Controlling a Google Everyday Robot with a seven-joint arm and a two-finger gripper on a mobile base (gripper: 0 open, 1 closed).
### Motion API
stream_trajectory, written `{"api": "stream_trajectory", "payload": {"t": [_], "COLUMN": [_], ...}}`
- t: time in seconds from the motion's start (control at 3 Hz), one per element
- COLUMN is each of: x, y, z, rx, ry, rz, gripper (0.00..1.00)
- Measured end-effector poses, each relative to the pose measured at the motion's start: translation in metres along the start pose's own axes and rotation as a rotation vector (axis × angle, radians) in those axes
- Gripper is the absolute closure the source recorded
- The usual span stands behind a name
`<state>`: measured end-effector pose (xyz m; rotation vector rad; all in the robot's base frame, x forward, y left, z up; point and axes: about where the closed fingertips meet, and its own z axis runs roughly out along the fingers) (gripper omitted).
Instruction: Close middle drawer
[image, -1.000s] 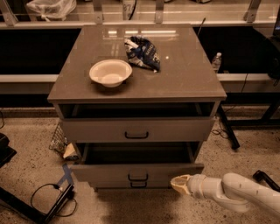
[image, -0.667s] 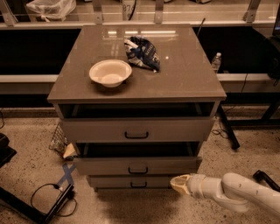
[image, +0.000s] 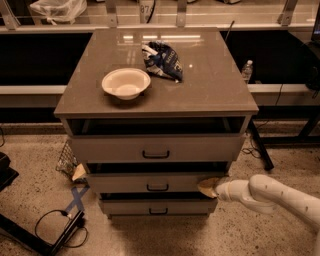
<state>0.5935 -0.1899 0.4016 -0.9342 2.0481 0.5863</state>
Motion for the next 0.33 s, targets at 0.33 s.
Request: {"api": "stream_trajectory", "payload": {"t": [0.33], "x": [0.0000], "y": [0.0000], "z": [0.0000], "rx": [0.000], "ry": [0.000], "rz": [0.000], "gripper": [1.00]}}
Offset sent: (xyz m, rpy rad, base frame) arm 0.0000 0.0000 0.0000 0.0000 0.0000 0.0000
